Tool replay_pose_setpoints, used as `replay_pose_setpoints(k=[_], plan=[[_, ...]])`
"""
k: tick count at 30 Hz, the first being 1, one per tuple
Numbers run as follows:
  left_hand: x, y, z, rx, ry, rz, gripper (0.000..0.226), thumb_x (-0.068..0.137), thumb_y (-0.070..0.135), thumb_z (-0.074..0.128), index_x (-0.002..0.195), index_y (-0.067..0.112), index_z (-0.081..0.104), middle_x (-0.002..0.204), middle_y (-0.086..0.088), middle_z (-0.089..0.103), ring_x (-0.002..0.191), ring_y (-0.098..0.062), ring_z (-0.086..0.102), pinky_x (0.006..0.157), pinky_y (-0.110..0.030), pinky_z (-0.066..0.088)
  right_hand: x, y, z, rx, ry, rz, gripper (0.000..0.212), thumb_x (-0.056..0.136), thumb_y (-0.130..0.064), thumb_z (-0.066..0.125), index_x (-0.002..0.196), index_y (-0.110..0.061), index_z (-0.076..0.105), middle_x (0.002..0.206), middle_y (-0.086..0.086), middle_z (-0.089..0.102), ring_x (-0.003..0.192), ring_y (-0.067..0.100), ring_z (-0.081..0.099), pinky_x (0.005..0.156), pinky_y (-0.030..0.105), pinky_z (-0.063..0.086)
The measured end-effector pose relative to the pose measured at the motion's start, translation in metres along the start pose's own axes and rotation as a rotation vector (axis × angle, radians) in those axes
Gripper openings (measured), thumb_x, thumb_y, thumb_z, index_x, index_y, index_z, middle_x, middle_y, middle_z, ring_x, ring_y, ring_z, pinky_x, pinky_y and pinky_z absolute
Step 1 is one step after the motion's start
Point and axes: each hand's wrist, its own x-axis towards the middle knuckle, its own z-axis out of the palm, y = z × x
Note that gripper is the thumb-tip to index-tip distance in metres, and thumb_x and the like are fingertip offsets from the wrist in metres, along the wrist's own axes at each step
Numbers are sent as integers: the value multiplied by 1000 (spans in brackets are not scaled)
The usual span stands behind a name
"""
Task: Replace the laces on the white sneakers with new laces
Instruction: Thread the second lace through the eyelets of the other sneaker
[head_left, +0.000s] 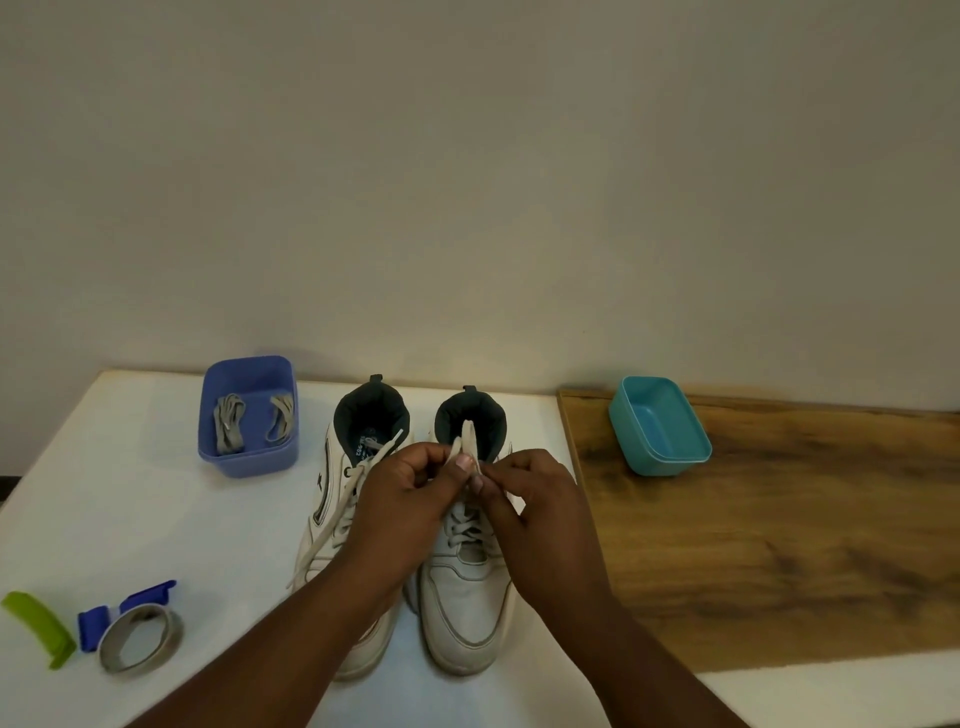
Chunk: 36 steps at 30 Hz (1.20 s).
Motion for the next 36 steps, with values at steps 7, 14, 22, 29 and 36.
replay_pose_setpoints(k=[7,14,22,29,36], plan=[[-1,1,0,-36,-43,-12,15,96,25,63,100,19,76,91,-1,78,88,-14,74,74,-21,58,0,-6,3,236,111,140,14,97,-33,67,104,-28,78,94,-14,66,92,7,62,77,17,50],[2,-3,-2,-31,-13,-38,26,101,21,55,118,31,71,92,-11,74,84,-21,68,82,-43,59,8,-17,-14,1083,-80,517,20,106,-22,50,104,-18,70,109,16,74,69,14,55,67,30,50],[3,-6,0,0,25,-18,27,94,15,68,117,25,56,90,5,78,87,-6,74,74,-17,56,3,-13,-11,674,-103,359,25,107,-12,46,105,-15,71,88,3,76,82,8,71,77,22,53],[4,-1,-1,-21,41,73,15,97,22,61,108,22,71,101,7,76,95,-5,71,81,-19,57,8,-14,-17,1097,-69,330,26,108,-13,41,114,-9,66,118,8,74,117,21,68,98,34,54],[13,-13,3,-193,176,11,12,100,14,56,103,12,67,92,-2,74,93,-17,71,78,-22,57,14,13,-8,1106,-37,476,24,109,-13,43,104,-9,65,86,9,63,85,23,60,88,39,54]])
